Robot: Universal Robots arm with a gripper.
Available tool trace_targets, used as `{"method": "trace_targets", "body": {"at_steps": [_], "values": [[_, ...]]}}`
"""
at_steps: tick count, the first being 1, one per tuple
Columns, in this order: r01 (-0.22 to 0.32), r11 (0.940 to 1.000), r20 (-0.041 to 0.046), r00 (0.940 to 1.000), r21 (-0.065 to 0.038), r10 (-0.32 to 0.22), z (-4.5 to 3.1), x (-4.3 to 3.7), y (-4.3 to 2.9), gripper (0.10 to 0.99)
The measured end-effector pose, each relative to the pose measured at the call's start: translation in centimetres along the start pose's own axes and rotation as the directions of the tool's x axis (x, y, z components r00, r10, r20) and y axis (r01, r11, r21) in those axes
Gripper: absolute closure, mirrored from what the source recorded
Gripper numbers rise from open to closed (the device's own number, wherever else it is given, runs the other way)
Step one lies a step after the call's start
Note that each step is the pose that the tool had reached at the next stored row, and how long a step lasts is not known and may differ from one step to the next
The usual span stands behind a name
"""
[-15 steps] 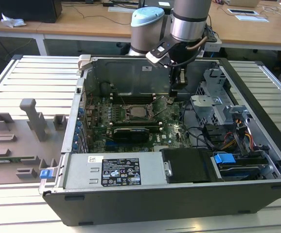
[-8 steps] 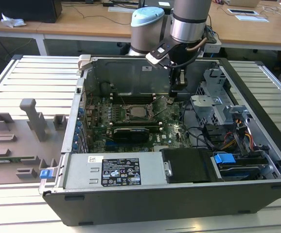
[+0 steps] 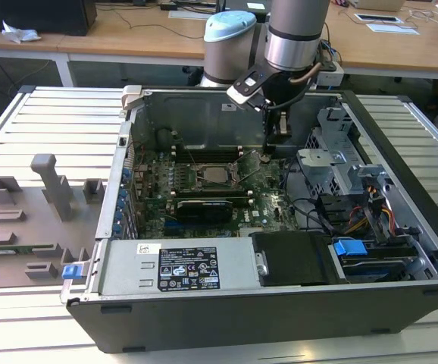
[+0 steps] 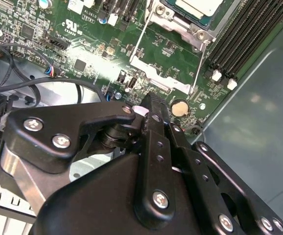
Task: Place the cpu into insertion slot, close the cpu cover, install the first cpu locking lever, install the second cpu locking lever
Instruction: 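Close the cpu cover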
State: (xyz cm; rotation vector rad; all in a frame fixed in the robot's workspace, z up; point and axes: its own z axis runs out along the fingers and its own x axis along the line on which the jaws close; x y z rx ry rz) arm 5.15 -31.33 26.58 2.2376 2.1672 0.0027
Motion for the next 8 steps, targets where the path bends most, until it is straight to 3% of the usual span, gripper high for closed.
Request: {"method": "trace_targets", "body": {"at_steps": [8], "values": [[0.0,1.0,0.0,1.0,0.0,0.0,0.55,0.04,1.01,0.976]]}}
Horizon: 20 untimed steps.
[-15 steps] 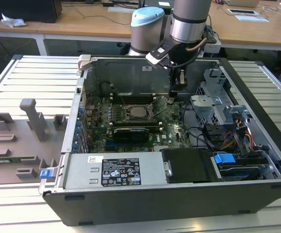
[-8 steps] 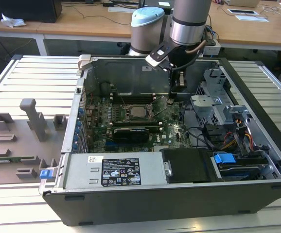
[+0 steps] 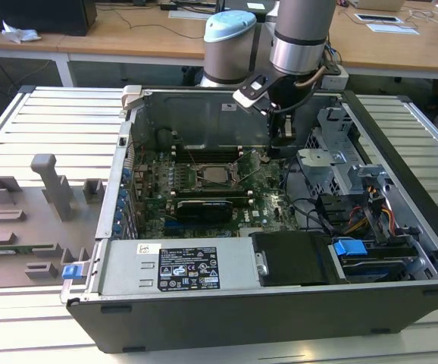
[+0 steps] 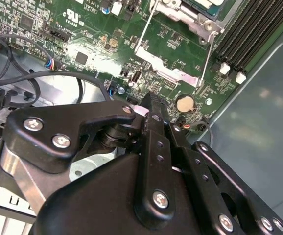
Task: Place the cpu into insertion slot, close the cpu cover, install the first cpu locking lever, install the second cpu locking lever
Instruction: 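Close the cpu cover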
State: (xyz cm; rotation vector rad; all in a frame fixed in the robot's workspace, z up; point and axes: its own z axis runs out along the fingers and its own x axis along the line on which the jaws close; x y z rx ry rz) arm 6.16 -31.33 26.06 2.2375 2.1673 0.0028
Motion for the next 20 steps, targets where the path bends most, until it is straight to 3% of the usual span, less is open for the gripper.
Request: {"method": "trace_targets", "body": {"at_steps": [4,9,10,11,13,17,20], "values": [[0.0,1.0,0.0,1.0,0.0,0.0,0.39,0.01,0.04,0.976],[0.0,1.0,-0.0002,1.0,0.002,0.0,1.63,0.02,-0.32,0.976],[0.0,0.9999,0.0001,1.0,0.011,0.0,1.66,0.01,-0.33,0.976],[0.0,0.9996,0.0008,1.0,0.027,0.0,1.67,0.01,-0.33,0.976],[0.002,0.9969,0.0015,1.0,0.079,-0.002,1.69,0.02,-0.33,0.976],[0.004,0.9968,-0.0154,0.9999,0.08,-0.003,1.69,0.01,-0.73,0.976],[0.005,0.9968,-0.0301,0.9995,0.08,-0.003,1.67,-0.02,-1.74,0.976]]}}
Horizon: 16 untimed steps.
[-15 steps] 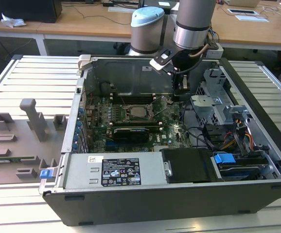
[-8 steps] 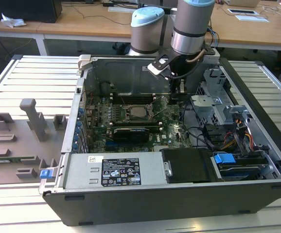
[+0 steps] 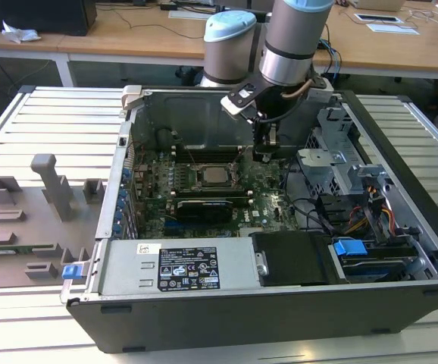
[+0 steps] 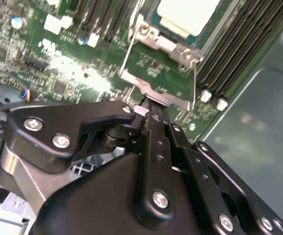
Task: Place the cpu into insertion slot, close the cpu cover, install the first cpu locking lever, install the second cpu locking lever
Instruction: 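Close the cpu cover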
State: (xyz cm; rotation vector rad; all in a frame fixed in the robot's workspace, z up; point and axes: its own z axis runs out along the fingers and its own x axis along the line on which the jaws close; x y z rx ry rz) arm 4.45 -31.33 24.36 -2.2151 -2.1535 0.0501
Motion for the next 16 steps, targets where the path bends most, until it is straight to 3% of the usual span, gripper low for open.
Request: {"method": "trace_targets", "body": {"at_steps": [4,10,16], "values": [[0.001,1.0,-0.0071,1.0,0.0,-0.001,0.06,-0.04,-1.25,0.976],[0.0,1.0,-0.0085,1.0,0.0,0.0,0.16,-0.08,-2.71,0.976],[0.0,1.0,-0.0085,1.0,0.0,0.0,0.27,-0.11,-3.63,0.976]]}}
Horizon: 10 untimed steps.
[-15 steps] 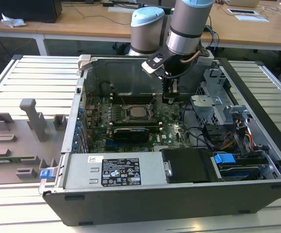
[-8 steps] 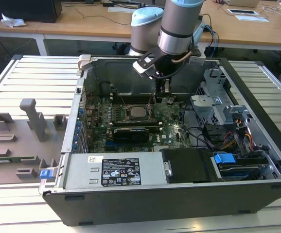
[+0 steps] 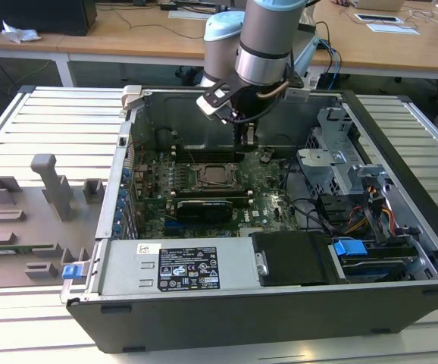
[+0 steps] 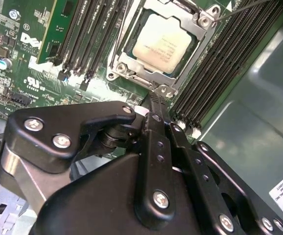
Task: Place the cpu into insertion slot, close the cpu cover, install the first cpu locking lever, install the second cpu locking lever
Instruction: 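Close the cpu cover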
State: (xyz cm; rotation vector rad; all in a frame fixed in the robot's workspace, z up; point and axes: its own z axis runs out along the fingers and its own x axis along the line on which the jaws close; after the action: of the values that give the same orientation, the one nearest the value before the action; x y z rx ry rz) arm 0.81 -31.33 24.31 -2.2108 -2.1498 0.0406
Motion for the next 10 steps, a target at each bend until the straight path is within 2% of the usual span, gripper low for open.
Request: {"method": "trace_targets", "body": {"at_steps": [10], "values": [[0.0,1.0,0.0,1.0,0.0,0.0,0.44,-0.06,-1.68,0.976]]}}
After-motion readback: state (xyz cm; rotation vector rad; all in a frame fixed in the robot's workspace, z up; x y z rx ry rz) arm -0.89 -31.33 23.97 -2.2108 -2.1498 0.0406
